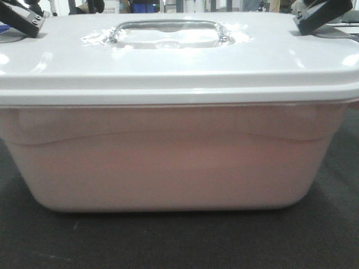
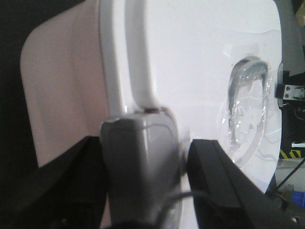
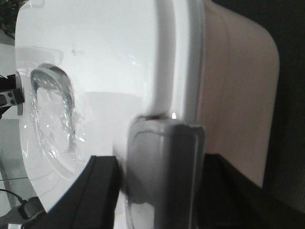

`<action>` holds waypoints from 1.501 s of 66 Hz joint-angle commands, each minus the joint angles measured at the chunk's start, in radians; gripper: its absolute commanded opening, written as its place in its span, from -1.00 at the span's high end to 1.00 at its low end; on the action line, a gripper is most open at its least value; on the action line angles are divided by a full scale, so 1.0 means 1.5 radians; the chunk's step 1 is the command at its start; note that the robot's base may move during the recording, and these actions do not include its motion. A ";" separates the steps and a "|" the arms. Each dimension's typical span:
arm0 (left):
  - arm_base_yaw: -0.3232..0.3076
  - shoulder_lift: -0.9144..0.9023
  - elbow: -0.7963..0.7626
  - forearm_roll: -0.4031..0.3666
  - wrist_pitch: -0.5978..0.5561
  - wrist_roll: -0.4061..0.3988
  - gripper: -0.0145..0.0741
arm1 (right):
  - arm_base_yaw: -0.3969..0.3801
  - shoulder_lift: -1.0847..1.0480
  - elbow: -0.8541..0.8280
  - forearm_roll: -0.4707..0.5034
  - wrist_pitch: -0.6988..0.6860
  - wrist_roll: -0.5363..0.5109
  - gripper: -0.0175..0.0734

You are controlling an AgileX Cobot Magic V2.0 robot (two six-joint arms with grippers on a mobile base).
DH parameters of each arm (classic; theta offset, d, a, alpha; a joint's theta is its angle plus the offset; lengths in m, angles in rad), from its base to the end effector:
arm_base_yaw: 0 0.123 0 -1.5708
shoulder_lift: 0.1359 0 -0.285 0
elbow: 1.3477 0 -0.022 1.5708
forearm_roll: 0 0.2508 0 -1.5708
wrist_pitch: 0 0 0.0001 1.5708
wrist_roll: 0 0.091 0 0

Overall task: Grab white bin and place on right shelf
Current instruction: 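Lift the pink bin off the table with both grippers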

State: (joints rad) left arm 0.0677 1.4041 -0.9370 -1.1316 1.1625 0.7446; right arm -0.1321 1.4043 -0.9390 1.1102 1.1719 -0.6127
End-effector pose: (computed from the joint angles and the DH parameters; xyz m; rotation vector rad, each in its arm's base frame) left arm 0.2571 -0.0584 0.2889 0.2398 2.4082 -1.2535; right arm 0.2592 0.0414 0.2881 -0.0235 2.4590 1.2708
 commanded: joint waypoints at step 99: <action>-0.007 -0.323 -0.016 -0.098 0.082 0.017 0.23 | 0.005 -0.306 -0.014 0.069 0.099 -0.029 -0.03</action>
State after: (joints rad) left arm 0.0738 0.9409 -0.9306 -1.1170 1.1447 0.7511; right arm -0.1339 0.9648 -0.9296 1.0376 1.1695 -0.6501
